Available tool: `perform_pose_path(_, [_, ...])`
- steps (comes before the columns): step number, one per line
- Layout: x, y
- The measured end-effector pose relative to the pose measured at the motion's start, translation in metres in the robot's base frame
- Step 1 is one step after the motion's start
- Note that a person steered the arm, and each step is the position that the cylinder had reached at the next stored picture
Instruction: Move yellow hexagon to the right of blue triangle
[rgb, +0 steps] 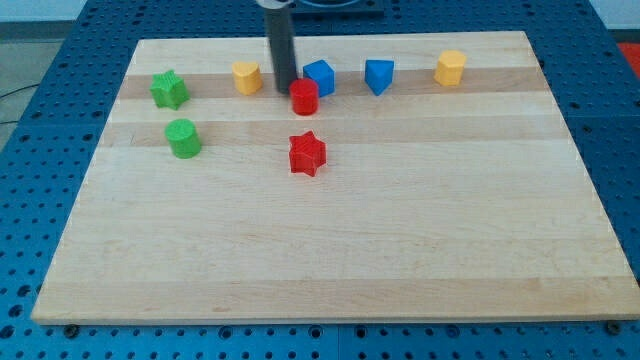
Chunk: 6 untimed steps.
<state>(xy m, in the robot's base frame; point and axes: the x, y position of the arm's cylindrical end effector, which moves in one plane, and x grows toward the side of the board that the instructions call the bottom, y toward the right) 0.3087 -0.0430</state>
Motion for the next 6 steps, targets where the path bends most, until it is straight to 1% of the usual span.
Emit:
perform_pose_path(1, [0.033,0.029])
perform_pose_path(2, [0.037,0.079])
perform_pose_path(3, [0.019,0.188])
perform_pose_path(4, [-0.024,0.289])
perform_pose_path(5, [-0.059,0.29])
perform_pose_path(6, [-0.058,0.227])
